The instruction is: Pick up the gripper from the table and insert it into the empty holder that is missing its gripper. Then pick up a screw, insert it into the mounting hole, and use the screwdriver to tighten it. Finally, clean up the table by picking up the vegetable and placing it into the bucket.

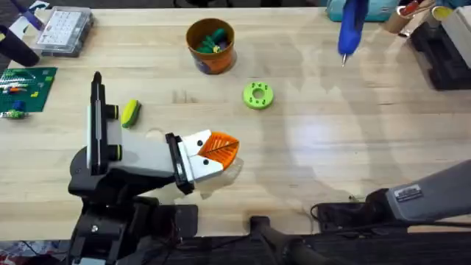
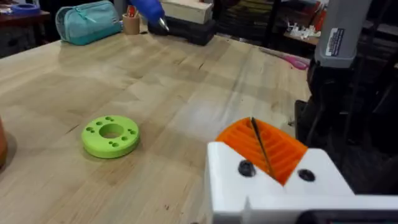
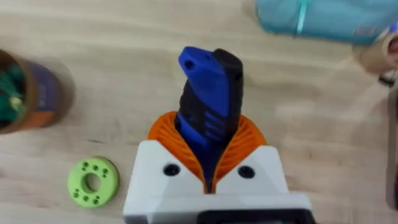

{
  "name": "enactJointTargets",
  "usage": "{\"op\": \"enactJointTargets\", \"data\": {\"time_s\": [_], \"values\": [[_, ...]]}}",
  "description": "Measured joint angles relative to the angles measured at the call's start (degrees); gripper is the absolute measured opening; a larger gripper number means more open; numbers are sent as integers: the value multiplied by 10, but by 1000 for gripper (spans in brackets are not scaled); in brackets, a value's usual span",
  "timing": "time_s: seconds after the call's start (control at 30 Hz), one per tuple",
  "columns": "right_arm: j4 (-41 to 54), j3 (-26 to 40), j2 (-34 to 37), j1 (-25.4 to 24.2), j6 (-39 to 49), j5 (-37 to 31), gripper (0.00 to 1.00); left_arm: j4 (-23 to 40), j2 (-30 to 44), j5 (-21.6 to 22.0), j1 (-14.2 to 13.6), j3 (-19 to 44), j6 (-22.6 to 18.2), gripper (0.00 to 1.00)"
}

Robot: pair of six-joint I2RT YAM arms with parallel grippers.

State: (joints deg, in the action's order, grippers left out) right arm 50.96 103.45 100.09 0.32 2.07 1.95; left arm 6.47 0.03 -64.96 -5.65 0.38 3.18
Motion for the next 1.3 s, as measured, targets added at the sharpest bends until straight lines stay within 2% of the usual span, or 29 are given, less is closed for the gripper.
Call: {"op": "enactJointTargets", "data": {"time_s": [0.2, 0.33, 0.6, 0.83, 1.07, 1.3], "values": [[0, 94, -5, 2, -2, 73, 27, 0, 0, 0, 0, 0, 0, 16], [-32, 138, -5, 17, -14, 124, 27, 0, 0, 0, 0, 0, -2, 16], [-112, 147, -36, 84, -47, 183, 27, 1, 0, 0, 0, 0, -2, 16], [-138, 148, -48, 150, -43, 215, 27, 1, 0, 0, 0, 0, -2, 16], [-204, 100, -50, 202, -40, 226, 27, 1, 0, 0, 0, 0, -2, 16], [-314, -44, -84, 226, -48, 228, 27, 1, 0, 0, 0, 0, -2, 16]]}}
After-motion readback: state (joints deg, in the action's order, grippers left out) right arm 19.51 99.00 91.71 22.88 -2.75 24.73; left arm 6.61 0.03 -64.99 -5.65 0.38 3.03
